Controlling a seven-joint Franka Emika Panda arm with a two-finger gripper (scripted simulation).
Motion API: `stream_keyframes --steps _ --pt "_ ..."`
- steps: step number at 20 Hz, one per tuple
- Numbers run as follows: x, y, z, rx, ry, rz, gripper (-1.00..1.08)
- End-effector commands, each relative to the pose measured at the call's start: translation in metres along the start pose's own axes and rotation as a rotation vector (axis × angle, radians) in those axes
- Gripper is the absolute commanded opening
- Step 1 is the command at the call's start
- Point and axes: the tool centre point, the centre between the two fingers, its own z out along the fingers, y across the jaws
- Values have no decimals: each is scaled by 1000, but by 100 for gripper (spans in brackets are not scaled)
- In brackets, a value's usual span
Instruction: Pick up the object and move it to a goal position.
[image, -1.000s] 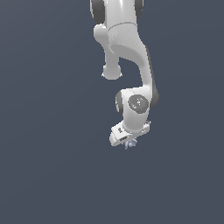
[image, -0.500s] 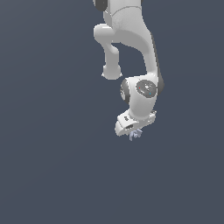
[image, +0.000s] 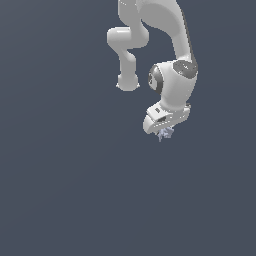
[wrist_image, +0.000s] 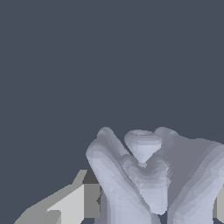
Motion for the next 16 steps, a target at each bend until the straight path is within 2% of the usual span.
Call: stream_keyframes --steps 1,9,16 --pt "-11 -18 -16 -1 0 0 -100" --pt "-39 -65 -59 -1 0 0 -100" --pt "-51 -88 -81 1 1 0 -100"
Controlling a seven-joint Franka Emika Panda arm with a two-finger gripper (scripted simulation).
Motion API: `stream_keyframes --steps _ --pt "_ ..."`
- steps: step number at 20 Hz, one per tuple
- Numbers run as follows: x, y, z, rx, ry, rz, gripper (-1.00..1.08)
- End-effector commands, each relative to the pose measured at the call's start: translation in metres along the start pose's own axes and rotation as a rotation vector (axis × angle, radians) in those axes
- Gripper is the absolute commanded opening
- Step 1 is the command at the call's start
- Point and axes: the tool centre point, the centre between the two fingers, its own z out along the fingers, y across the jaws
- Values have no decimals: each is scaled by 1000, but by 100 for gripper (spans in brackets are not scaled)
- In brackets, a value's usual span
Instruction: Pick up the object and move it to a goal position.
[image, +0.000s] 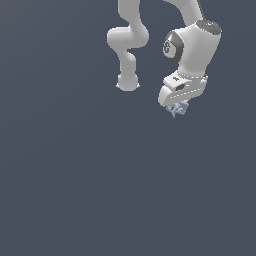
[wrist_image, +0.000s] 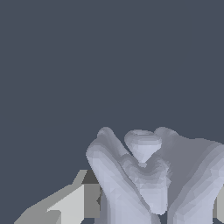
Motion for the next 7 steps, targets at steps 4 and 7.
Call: stream_keyframes --steps 4,7 --pt "-4 -8 -8 1 0 1 -100" --pt "-3 -8 -8 2 0 1 -100"
